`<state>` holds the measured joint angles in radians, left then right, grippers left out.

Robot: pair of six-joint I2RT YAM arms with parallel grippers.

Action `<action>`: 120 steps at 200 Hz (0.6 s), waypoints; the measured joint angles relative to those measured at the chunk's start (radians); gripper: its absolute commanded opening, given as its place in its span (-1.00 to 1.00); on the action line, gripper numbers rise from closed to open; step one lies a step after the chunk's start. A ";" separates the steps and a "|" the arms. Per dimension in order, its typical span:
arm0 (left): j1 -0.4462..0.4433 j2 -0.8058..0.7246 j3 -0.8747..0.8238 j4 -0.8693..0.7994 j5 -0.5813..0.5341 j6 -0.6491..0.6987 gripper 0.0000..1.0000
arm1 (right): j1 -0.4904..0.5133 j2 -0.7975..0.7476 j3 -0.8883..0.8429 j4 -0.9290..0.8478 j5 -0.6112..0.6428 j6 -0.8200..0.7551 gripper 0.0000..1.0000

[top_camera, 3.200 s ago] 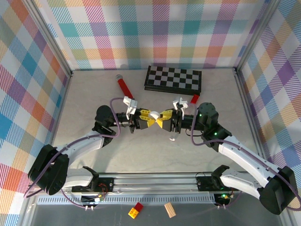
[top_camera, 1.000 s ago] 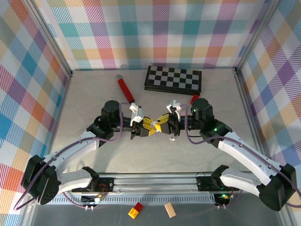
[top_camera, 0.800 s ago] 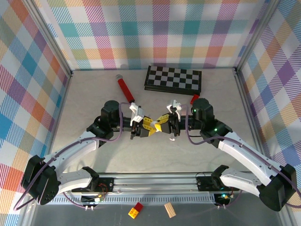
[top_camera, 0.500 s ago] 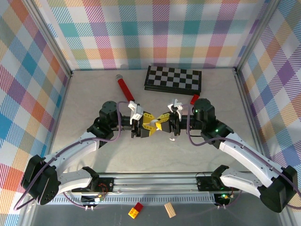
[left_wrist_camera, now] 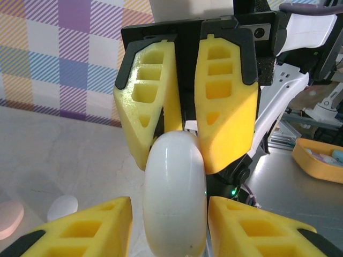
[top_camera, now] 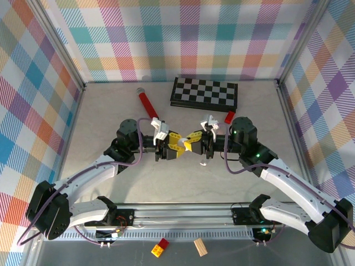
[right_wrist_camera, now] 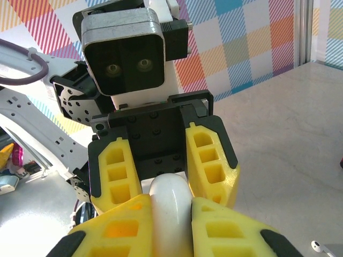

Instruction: Insert the wireless bluetooth earbuds into the charging case

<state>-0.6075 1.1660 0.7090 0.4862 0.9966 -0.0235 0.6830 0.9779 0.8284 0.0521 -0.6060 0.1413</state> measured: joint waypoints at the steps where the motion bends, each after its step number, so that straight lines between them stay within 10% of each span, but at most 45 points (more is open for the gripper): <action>1: 0.000 0.000 0.000 0.000 0.000 0.000 -0.19 | 0.000 0.000 0.000 0.000 0.000 0.000 -0.74; 70: 0.000 0.024 0.000 0.016 0.031 -0.016 -0.66 | 0.000 0.000 0.000 -0.002 0.012 -0.001 -0.70; 120: 0.000 0.024 0.000 0.026 0.025 -0.014 -0.73 | 0.002 0.003 -0.001 -0.017 0.039 -0.005 0.05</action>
<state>-0.6075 1.1904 0.7090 0.5121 1.0218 -0.0376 0.6849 0.9810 0.8276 0.0349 -0.5671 0.1368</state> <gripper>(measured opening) 0.196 0.489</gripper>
